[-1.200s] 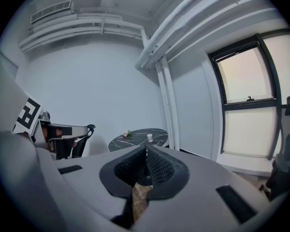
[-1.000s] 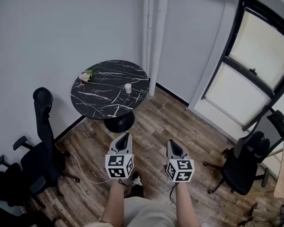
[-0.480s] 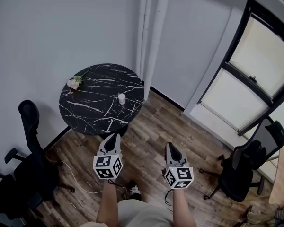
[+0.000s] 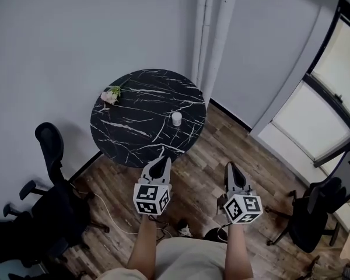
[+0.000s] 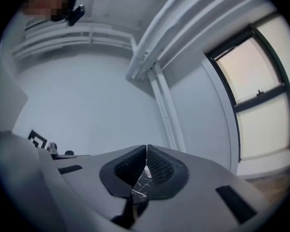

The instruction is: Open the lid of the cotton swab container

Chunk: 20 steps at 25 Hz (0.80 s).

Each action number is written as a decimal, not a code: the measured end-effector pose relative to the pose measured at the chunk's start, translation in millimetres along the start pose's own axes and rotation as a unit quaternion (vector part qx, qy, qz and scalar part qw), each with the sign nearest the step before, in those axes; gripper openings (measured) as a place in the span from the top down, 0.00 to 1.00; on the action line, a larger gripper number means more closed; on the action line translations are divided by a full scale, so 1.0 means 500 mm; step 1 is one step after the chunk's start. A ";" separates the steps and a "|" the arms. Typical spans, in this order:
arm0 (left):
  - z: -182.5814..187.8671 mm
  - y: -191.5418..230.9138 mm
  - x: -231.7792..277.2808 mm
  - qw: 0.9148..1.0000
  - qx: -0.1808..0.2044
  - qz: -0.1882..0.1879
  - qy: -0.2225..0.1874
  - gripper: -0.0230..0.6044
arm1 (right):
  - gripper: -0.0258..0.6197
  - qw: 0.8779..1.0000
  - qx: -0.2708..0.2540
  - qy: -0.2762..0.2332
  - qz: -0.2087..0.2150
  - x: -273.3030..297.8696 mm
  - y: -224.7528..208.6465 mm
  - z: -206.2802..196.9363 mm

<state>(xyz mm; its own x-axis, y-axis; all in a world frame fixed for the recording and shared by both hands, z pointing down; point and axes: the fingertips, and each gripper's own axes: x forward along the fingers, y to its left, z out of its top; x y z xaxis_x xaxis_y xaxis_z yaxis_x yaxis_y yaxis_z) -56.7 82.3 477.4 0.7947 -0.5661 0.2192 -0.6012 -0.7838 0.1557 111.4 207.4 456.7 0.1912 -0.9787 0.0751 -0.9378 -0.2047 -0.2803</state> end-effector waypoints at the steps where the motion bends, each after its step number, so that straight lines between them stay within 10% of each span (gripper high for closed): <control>1: 0.001 0.009 0.002 1.000 0.003 -0.002 0.001 0.93 | 0.91 0.999 0.031 -0.007 0.008 0.011 -0.004 0.002; 6: 0.020 0.076 0.001 1.000 -0.011 0.014 -0.009 0.93 | 0.91 0.969 0.214 -0.084 0.092 0.051 -0.031 0.068; 15: 0.001 0.140 0.054 0.997 -0.069 0.025 -0.014 0.93 | 0.91 0.978 0.165 -0.069 0.107 0.177 -0.030 0.079; 20: -0.035 0.176 0.142 0.995 -0.085 0.051 0.011 0.93 | 0.91 0.991 0.088 0.020 0.101 0.327 -0.031 0.004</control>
<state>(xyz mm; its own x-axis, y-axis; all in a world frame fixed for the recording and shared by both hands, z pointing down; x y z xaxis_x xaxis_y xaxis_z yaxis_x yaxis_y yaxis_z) -54.8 -22.5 523.5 0.7272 -0.6339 0.2634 -0.6863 -0.6661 0.2920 157.6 50.3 471.1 -0.0094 -0.9992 0.0381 -0.8901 -0.0090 -0.4556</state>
